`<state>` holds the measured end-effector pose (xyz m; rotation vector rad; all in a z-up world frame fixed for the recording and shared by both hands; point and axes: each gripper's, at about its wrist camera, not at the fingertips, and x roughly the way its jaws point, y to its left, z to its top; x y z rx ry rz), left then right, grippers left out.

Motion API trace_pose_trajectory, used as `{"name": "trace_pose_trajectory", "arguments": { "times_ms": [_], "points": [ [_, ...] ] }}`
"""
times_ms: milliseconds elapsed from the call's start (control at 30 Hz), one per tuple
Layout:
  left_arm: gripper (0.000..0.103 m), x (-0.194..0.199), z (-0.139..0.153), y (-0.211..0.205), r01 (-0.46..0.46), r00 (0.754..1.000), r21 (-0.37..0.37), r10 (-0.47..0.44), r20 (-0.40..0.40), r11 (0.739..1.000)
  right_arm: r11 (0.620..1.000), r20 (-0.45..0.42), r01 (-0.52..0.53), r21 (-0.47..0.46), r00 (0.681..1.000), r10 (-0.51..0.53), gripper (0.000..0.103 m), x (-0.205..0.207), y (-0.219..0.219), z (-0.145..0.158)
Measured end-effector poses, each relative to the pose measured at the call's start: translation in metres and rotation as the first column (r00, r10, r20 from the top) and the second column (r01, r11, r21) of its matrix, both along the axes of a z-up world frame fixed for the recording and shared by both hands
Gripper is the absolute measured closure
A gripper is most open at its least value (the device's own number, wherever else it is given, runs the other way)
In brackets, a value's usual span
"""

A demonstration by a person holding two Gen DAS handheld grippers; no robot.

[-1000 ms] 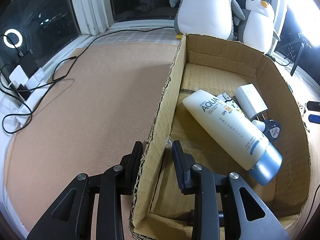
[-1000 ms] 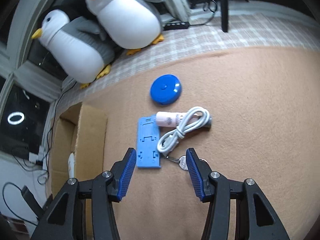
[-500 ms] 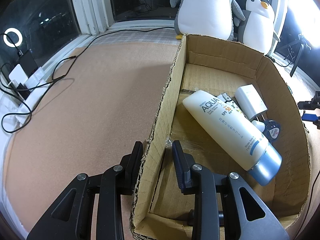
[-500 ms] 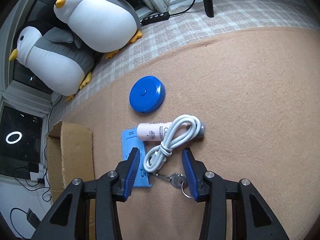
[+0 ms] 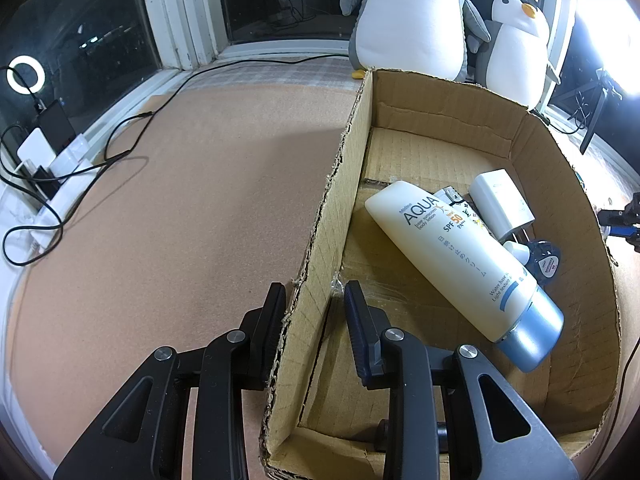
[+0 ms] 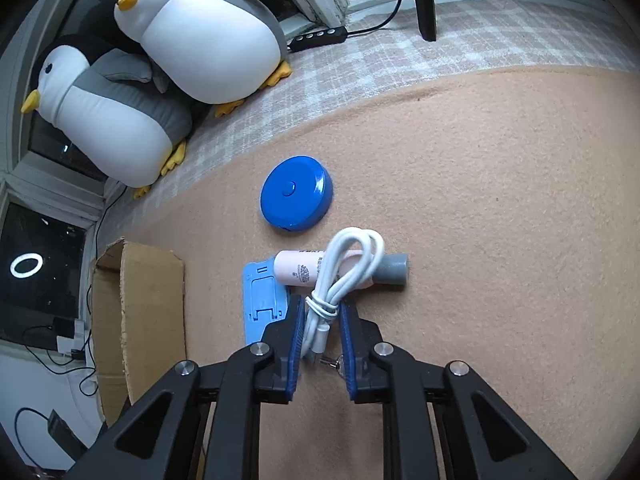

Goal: Organize rigid objects
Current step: 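Move the right gripper to the white USB cable and grasp it, then carry the white cable with the right gripper into the box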

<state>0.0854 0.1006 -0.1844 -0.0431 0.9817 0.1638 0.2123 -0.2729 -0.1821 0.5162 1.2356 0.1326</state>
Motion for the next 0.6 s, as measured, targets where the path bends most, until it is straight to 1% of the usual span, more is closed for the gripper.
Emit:
{"name": "trace_pose_trajectory", "arguments": {
  "times_ms": [67, 333, 500, 600],
  "points": [
    [0.074, 0.0, 0.0, 0.0, 0.0, 1.0, 0.0, 0.0, 0.0, 1.0, 1.0, 0.014, -0.017, -0.016, 1.0, 0.017, 0.09, -0.003, 0.001, 0.003],
    [0.074, 0.0, 0.0, 0.0, 0.001, 1.0, 0.001, -0.001, 0.0, 1.0, 0.996, 0.063, -0.066, -0.055, 0.996, 0.07, 0.09, -0.014, -0.001, 0.017],
    [0.074, 0.0, 0.0, -0.001, 0.002, 1.0, 0.002, -0.002, 0.0, 1.0, 0.99, 0.109, -0.121, -0.077, 0.986, 0.129, 0.09, -0.019, 0.012, 0.038],
    [0.074, 0.0, -0.001, -0.001, 0.001, 1.0, 0.002, -0.001, 0.001, 1.0, 0.981, 0.14, -0.181, -0.069, 0.972, 0.189, 0.09, -0.023, 0.028, 0.054]
  ]
}}
